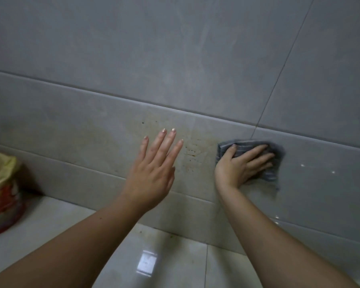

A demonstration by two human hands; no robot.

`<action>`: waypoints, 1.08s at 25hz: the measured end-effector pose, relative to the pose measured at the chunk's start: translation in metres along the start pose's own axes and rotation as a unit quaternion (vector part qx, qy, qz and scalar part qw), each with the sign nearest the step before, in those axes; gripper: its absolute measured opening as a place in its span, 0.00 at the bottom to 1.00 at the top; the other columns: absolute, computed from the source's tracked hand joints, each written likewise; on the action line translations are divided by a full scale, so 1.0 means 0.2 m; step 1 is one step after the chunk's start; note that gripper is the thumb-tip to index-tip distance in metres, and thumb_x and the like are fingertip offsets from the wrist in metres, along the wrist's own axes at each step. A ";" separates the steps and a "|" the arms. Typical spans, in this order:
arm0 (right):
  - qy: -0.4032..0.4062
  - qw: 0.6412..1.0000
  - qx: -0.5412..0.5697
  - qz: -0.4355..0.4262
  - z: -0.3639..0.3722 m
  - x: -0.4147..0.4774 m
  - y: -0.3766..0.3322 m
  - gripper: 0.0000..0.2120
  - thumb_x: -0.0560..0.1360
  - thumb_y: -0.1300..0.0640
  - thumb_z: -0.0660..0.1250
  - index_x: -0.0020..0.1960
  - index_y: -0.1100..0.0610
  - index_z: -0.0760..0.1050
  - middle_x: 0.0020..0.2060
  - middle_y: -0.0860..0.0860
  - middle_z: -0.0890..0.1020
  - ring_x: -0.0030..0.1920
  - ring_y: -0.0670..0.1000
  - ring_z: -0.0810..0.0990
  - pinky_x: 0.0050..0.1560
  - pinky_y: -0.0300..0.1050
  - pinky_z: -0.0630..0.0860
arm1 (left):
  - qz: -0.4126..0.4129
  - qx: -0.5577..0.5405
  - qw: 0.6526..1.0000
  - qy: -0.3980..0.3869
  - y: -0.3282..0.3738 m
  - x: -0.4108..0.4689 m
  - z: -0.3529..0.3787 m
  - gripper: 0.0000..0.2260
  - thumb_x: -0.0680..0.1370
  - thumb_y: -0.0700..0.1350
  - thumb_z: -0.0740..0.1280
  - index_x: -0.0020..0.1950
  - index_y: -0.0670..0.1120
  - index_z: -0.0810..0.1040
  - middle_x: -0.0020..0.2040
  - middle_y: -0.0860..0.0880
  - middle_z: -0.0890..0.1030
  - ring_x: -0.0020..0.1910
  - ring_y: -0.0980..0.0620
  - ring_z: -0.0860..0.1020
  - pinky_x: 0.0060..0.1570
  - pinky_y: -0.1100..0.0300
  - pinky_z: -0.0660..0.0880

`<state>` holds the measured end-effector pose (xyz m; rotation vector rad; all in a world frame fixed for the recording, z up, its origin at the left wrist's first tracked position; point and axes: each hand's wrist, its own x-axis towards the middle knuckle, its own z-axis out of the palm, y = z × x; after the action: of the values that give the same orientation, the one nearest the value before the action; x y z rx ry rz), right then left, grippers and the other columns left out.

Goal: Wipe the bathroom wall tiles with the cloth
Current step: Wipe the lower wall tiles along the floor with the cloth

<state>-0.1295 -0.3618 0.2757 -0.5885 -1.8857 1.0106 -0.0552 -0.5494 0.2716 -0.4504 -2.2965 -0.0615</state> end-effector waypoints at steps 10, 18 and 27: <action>-0.005 0.862 -0.195 -0.468 0.24 -0.06 0.24 0.30 0.76 0.44 0.58 0.76 0.50 0.56 0.76 0.55 0.49 0.77 0.64 0.44 0.73 0.63 0.39 | -0.090 -0.021 0.996 -0.012 -0.13 -0.13 0.29 0.30 0.79 0.49 0.59 0.80 0.47 0.54 0.81 0.43 0.54 0.80 0.45 0.49 0.76 0.42 0.50; 0.006 0.825 -0.130 -0.550 0.16 0.05 0.17 0.25 0.75 0.46 0.62 0.71 0.48 0.65 0.74 0.52 0.61 0.71 0.61 0.63 0.73 0.55 0.52 | -0.155 -0.067 0.984 0.061 -0.26 0.02 0.35 0.29 0.79 0.47 0.60 0.79 0.44 0.57 0.80 0.41 0.56 0.80 0.43 0.51 0.76 0.39 0.51; -0.054 0.729 -0.199 -0.653 0.33 -0.24 0.20 0.31 0.74 0.46 0.64 0.75 0.49 0.61 0.75 0.49 0.63 0.70 0.57 0.65 0.61 0.53 0.62 | -0.207 -0.061 0.974 0.063 -0.44 -0.05 0.33 0.30 0.79 0.48 0.59 0.80 0.45 0.54 0.80 0.43 0.55 0.80 0.45 0.49 0.76 0.40 0.50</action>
<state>-0.1639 -0.4025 0.2010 0.6210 -1.9692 -0.3182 -0.1246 -0.6219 0.2272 -0.0186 -2.2325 -0.4265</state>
